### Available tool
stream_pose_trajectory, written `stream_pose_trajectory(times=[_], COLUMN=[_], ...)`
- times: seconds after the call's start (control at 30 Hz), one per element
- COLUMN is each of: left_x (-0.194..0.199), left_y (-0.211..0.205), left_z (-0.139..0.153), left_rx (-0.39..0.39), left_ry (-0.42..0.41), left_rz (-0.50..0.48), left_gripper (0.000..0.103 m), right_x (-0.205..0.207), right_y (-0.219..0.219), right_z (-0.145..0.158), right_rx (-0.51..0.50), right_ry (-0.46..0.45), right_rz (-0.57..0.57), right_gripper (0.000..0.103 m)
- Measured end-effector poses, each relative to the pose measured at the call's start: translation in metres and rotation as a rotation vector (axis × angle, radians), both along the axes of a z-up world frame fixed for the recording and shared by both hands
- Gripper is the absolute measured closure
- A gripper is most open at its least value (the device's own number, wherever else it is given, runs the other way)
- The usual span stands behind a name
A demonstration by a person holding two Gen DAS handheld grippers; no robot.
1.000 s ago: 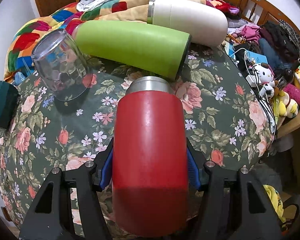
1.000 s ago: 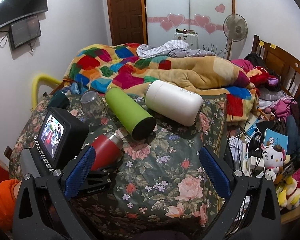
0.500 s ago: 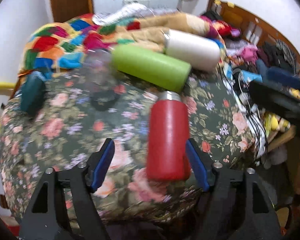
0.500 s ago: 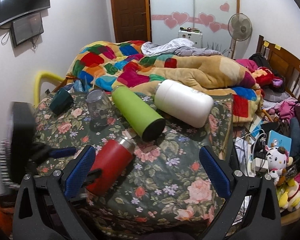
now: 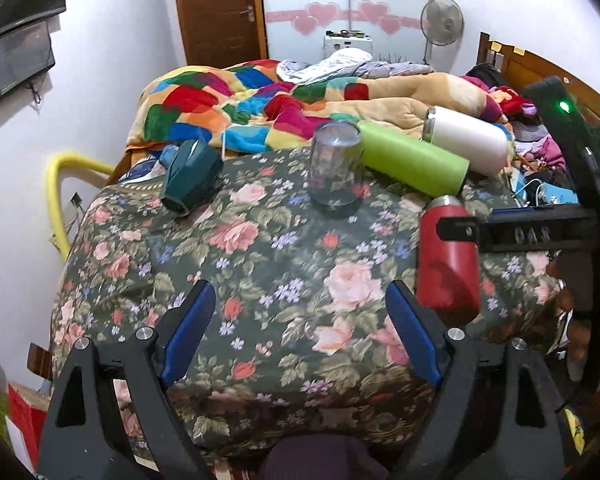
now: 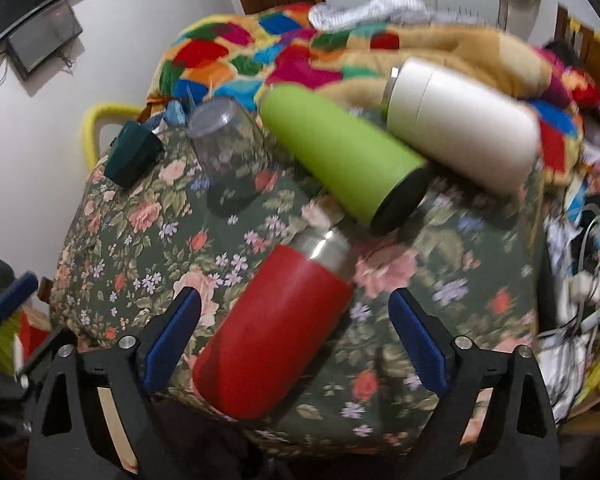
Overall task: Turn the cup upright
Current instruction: 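Rotate the right tool to turn the red thermos upright, silver top up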
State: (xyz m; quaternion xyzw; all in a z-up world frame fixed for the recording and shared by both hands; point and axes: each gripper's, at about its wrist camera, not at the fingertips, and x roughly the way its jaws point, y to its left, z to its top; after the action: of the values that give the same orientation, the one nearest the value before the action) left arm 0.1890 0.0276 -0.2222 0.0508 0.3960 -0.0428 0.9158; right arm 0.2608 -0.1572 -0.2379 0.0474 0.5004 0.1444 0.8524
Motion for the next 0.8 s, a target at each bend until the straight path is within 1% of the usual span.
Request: stream_pose_trajectory(times=[0.13, 0.3, 0.43, 0.57, 0.73, 0.8], left_x=[-0.006, -0.009, -0.009, -0.007, -0.008, -0.009], left_y=[-0.001, -0.003, -0.002, -0.002, -0.004, -0.005], left_z=[-0.014, -0.021, -0.022, -0.021, -0.017, -0.015], left_rx=[0.009, -0.005, -0.022, -0.035, -0.033, -0.033], left_ry=[0.009, 0.023, 0.023, 0.023, 0.013, 0.008], left_rz=[-0.001, -0.009, -0.003, 0.003, 0.002, 0.002], left_gripper=[0.016, 0.016, 0.016, 0.016, 0.016, 0.016], right_x=[0.010, 0.022, 0.026, 0.027, 0.026, 0.022], right_y=[0.003, 0.007, 0.009, 0.010, 0.013, 0.016], right_z=[-0.012, -0.023, -0.032, -0.031, -0.025, -0.019], right_rx=[0.021, -0.006, -0.017, -0.016, 0.031, 0.035], right_ry=[0.065, 0.110, 0.140, 0.137, 0.127, 0.102], right_rz=[-0.020, -0.034, -0.031, -0.018, 0.029, 0.054], right_gripper=[0.017, 0.020, 0.028, 0.030, 0.040, 0.041])
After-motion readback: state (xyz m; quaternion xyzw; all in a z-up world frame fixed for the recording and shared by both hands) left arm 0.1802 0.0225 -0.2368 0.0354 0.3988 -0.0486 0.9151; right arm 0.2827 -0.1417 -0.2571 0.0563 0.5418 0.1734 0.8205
